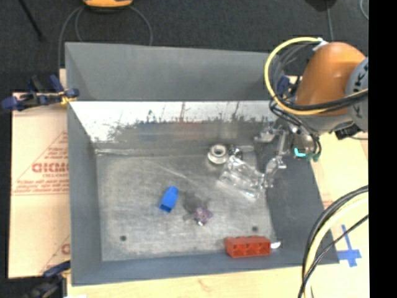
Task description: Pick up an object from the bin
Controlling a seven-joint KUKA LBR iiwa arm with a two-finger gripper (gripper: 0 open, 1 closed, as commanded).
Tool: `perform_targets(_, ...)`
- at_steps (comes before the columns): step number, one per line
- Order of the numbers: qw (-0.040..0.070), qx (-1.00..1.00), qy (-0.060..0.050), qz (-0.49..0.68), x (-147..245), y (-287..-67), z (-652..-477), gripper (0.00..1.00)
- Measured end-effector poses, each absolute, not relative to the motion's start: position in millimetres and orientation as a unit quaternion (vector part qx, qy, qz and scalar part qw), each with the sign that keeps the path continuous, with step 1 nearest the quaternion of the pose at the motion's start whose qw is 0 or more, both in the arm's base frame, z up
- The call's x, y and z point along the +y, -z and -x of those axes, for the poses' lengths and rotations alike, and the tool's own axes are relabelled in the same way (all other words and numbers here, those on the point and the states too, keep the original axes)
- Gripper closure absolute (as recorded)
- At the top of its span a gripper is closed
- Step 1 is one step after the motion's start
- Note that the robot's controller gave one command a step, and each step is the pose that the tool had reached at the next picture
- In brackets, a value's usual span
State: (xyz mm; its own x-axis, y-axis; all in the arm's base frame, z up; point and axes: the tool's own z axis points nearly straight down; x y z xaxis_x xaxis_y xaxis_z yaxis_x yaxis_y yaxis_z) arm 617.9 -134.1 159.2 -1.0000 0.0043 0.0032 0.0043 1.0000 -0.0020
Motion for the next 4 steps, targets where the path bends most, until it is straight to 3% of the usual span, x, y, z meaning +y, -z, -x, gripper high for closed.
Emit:
perform_targets(1, -0.006, -0.999, -0.001, 0.033, -87.4, -90.7, -637.6, 0.00)
perform_targets(2, 0.003, -0.980, 0.000, 0.198, -66.8, -85.2, -652.0, 0.00)
perform_targets(3, -0.005, -0.954, -0.003, 0.301, -41.6, -81.7, -650.6, 0.00)
perform_targets(4, -0.004, -0.955, -0.001, 0.297, -37.2, -77.4, -649.6, 1.00)
